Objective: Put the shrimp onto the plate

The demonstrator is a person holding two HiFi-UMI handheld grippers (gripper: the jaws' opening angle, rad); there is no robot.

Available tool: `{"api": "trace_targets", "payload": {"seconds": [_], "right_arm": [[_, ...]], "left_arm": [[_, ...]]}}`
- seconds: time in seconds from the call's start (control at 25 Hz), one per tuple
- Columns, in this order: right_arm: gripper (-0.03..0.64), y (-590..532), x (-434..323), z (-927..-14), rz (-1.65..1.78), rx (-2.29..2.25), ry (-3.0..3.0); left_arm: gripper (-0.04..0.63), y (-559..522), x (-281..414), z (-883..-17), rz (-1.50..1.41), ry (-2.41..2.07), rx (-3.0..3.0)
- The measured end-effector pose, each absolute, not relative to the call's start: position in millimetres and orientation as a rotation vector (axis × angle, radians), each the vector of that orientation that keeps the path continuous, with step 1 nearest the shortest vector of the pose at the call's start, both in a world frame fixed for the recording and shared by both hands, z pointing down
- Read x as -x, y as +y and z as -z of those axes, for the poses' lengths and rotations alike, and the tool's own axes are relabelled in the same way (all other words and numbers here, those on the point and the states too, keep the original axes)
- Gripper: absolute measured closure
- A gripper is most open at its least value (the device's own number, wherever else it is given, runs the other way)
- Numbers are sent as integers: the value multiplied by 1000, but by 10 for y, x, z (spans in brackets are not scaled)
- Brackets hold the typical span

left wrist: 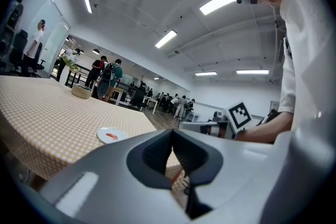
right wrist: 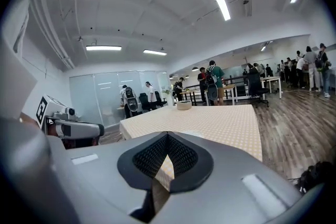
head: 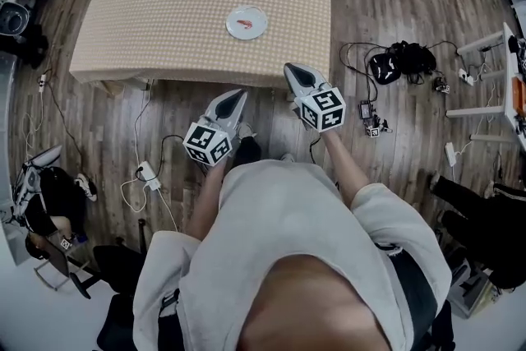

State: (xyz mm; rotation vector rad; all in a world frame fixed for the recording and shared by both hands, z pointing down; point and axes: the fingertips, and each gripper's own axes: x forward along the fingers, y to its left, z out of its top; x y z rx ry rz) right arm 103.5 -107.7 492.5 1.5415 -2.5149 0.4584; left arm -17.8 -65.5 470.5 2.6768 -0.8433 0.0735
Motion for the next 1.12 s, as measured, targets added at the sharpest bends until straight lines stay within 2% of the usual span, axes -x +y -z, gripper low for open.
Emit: {"api": "trace_targets", "payload": {"seconds": [0.56, 1.12], "right_arm": [[620, 342, -1138, -5106, -512, -1477, -2548], [620, 745, -1089, -5031, -433, -1475, -2555]], "left_arm": [[586, 422, -192, -4705, -62, -878, -2699], [586, 844, -294, -4656, -21, -869, -2728]]}}
